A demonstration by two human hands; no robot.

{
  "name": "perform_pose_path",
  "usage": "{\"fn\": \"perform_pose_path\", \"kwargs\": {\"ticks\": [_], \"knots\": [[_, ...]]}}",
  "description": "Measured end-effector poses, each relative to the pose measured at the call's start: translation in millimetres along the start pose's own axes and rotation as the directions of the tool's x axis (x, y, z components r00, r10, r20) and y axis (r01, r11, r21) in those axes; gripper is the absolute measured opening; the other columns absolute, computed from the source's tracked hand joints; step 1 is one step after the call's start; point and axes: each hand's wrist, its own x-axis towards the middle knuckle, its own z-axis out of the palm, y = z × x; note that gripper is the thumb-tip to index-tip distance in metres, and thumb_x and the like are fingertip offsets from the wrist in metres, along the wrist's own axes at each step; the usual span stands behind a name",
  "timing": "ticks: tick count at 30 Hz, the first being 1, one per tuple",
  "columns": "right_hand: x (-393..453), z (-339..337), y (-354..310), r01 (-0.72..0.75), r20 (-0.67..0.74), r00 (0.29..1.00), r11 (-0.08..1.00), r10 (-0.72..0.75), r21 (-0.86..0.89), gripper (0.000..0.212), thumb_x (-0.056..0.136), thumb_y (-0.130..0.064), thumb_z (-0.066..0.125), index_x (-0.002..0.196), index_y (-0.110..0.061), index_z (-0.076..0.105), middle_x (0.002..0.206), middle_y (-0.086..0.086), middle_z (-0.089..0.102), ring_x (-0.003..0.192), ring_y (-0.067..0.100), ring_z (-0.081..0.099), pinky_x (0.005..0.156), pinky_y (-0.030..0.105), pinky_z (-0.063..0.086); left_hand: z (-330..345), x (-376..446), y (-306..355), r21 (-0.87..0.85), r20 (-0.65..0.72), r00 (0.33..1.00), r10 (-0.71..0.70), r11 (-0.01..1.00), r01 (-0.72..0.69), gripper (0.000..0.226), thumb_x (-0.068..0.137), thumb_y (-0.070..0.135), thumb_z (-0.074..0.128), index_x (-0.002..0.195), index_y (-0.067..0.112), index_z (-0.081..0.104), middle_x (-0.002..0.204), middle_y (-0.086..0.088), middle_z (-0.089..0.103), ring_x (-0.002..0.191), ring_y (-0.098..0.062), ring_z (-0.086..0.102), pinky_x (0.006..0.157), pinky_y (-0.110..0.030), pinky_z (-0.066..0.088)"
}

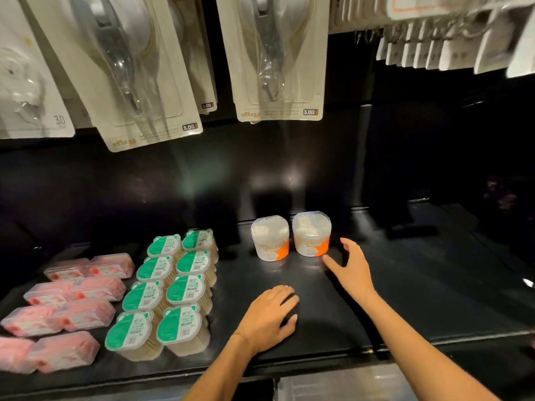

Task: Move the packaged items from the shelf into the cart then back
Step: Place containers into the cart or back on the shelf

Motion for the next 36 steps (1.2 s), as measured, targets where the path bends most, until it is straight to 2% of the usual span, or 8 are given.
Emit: {"fn": "perform_pose_path", "kwargs": {"ticks": [5, 9, 14, 16, 20, 23, 28, 36], "knots": [[-80, -52, 4, 0.121, -0.048, 0.990, 0.981, -0.129, -0.153, 0.040, 0.093, -0.023, 0.059, 0.131, -0.012, 0.051, 0.137, -0.002, 0.050, 0.129, 0.016, 0.045, 0.101, 0.017, 0.027, -13, 8, 18, -0.035, 0.022, 0.994, -0.104, 0.994, 0.105, 0.038, 0.095, 0.032, 0.043, 0.125, 0.014, 0.055, 0.128, 0.000, 0.054, 0.114, -0.019, 0.052, 0.095, -0.029, 0.041], [-158, -93, 17, 0.108, -0.103, 0.985, 0.966, -0.135, -0.236, 0.043, 0.093, -0.030, 0.053, 0.133, -0.015, 0.051, 0.137, -0.009, 0.045, 0.131, 0.007, 0.038, 0.107, 0.016, 0.024, -17, 11, 77, -0.301, -0.125, 0.989, -0.080, 0.953, 0.039, 0.046, 0.095, 0.038, 0.041, 0.133, 0.015, 0.052, 0.139, 0.003, 0.050, 0.127, -0.012, 0.045, 0.107, -0.020, 0.026], [-262, -142, 54, -0.046, -0.287, 0.957, 0.965, -0.031, -0.259, 0.049, 0.092, -0.048, 0.042, 0.137, -0.027, 0.045, 0.146, -0.014, 0.037, 0.131, 0.002, 0.037, 0.109, 0.033, 0.037, 2, 13, 176, -0.530, -0.085, 0.991, 0.107, 0.837, -0.136, 0.057, 0.096, 0.052, 0.032, 0.142, 0.019, 0.043, 0.151, 0.009, 0.033, 0.138, 0.004, 0.022, 0.115, -0.018, 0.016], [-305, -162, 63, -0.138, -0.356, 0.933, 0.964, 0.049, -0.229, 0.046, 0.092, -0.057, 0.036, 0.135, -0.042, 0.039, 0.148, -0.021, 0.034, 0.123, -0.001, 0.041, 0.106, 0.027, 0.036, 8, 9, 214, -0.618, -0.076, 0.987, 0.141, 0.770, -0.158, 0.059, 0.096, 0.056, 0.029, 0.142, 0.022, 0.041, 0.149, 0.014, 0.034, 0.137, 0.006, 0.025, 0.113, -0.016, 0.019], [-386, -195, 77, -0.308, -0.527, 0.831, 0.937, 0.179, -0.167, 0.041, 0.088, -0.056, 0.042, 0.129, -0.055, 0.036, 0.143, -0.032, 0.031, 0.136, -0.006, 0.029, 0.100, 0.000, 0.022, 18, -6, 293, -0.826, -0.008, 0.995, 0.095, 0.561, -0.060, 0.050, 0.088, 0.061, 0.038, 0.133, 0.040, 0.033, 0.139, 0.036, 0.029, 0.129, 0.016, 0.029, 0.103, 0.000, 0.019], [-428, -226, 89, -0.407, -0.618, 0.747, 0.904, 0.246, -0.133, 0.052, 0.080, -0.078, 0.031, 0.128, -0.059, 0.035, 0.142, -0.036, 0.029, 0.133, -0.012, 0.026, 0.101, 0.003, 0.017, 40, -6, 344, -0.830, 0.001, 0.980, 0.200, 0.547, -0.111, 0.047, 0.088, 0.053, 0.040, 0.134, 0.043, 0.036, 0.140, 0.043, 0.030, 0.131, 0.016, 0.028, 0.108, -0.008, 0.019], [-462, -279, 127, -0.459, -0.697, 0.642, 0.888, 0.319, -0.015, 0.050, 0.083, -0.072, 0.039, 0.132, -0.061, 0.033, 0.142, -0.043, 0.025, 0.136, -0.008, 0.027, 0.109, 0.022, 0.025, 66, 27, 427, -0.756, -0.037, 0.922, 0.386, 0.592, -0.278, 0.053, 0.091, 0.043, 0.043, 0.139, 0.023, 0.047, 0.146, 0.017, 0.038, 0.136, 0.006, 0.028, 0.113, -0.028, 0.022], [-473, -398, 203, -0.520, -0.720, 0.566, 0.852, 0.402, 0.067, 0.069, 0.074, -0.081, 0.033, 0.138, -0.055, 0.025, 0.145, -0.038, 0.015, 0.136, -0.010, 0.016, 0.111, 0.030, 0.017, 111, 91, 563, -0.712, 0.019, 0.831, 0.556, 0.591, -0.380, 0.055, 0.094, 0.060, 0.030, 0.142, 0.034, 0.028, 0.147, 0.018, 0.030, 0.137, 0.005, 0.025, 0.113, -0.024, 0.022]]}}
